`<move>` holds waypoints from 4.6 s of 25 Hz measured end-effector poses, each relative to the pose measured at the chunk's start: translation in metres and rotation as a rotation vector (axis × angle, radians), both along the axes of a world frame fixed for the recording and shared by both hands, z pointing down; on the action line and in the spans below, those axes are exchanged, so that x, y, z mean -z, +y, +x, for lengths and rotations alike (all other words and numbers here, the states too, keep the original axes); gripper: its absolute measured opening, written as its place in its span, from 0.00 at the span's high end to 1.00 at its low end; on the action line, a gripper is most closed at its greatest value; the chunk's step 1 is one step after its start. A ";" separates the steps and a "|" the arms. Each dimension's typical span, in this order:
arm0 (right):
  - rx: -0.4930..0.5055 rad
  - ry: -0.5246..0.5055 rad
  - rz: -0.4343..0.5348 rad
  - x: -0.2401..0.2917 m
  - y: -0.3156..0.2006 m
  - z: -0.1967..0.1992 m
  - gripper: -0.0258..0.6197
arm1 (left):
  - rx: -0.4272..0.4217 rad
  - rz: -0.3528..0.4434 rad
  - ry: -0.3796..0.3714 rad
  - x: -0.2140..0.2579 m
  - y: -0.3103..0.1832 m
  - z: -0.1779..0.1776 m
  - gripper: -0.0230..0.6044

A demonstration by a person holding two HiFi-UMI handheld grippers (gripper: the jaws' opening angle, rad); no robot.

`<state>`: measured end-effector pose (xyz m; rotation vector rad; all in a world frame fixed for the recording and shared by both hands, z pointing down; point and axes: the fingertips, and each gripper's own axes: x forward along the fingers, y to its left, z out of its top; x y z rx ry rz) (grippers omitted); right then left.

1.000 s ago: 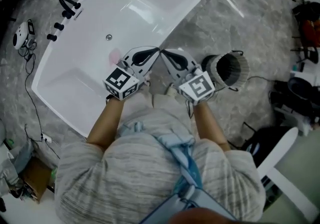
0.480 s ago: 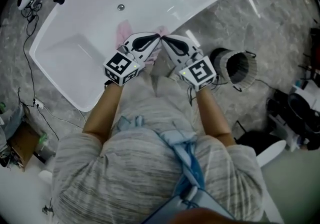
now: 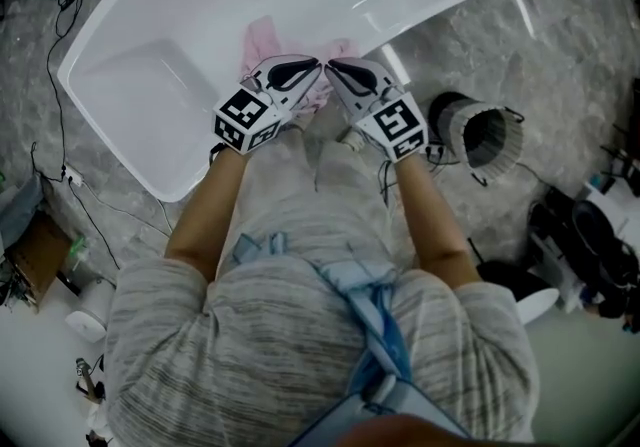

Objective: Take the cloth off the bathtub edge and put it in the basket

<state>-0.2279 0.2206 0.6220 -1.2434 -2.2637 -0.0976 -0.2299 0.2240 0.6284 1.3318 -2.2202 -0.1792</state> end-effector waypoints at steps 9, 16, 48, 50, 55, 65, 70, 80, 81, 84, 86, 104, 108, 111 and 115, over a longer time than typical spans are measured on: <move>0.224 0.111 0.287 -0.099 0.006 0.031 0.86 | -0.077 -0.237 0.112 -0.095 0.044 0.039 0.63; 0.408 0.202 0.490 -0.171 -0.003 0.050 0.57 | -0.200 -0.432 0.250 -0.174 0.066 0.087 0.43; 0.997 0.102 1.085 -0.339 -0.046 0.050 0.50 | -0.366 -0.826 0.595 -0.328 0.104 0.164 0.43; 0.994 0.134 1.091 -0.344 -0.045 0.056 0.50 | -0.374 -0.801 0.621 -0.331 0.099 0.167 0.43; 0.959 0.156 1.090 -0.349 -0.029 0.059 0.50 | -0.328 -0.739 0.673 -0.337 0.086 0.164 0.43; 0.977 0.160 0.998 -0.340 -0.008 0.077 0.50 | -0.288 -0.685 0.631 -0.333 0.068 0.149 0.43; 1.016 0.151 0.977 -0.336 0.002 0.088 0.50 | -0.322 -0.725 0.642 -0.333 0.061 0.143 0.43; 1.023 0.214 0.854 -0.306 0.025 0.108 0.53 | -0.341 -0.718 0.580 -0.314 0.050 0.136 0.44; 1.014 0.221 0.844 -0.301 0.026 0.109 0.54 | -0.344 -0.715 0.574 -0.311 0.048 0.135 0.45; 0.966 0.240 0.815 -0.287 0.026 0.110 0.59 | -0.363 -0.709 0.548 -0.296 0.044 0.133 0.48; 0.926 0.237 0.801 -0.276 0.025 0.109 0.62 | -0.371 -0.705 0.518 -0.285 0.041 0.131 0.51; 0.310 0.092 0.554 -0.139 0.002 0.040 0.82 | -0.225 -0.641 0.187 -0.149 0.019 0.052 0.66; 0.186 0.044 0.504 -0.100 -0.006 0.017 0.84 | -0.178 -0.606 0.104 -0.110 0.010 0.026 0.67; 0.074 -0.007 0.456 -0.067 -0.013 -0.004 0.85 | -0.135 -0.562 0.042 -0.079 0.002 0.005 0.68; -0.034 -0.084 0.416 -0.024 -0.022 -0.027 0.86 | -0.107 -0.524 -0.053 -0.037 -0.006 -0.019 0.69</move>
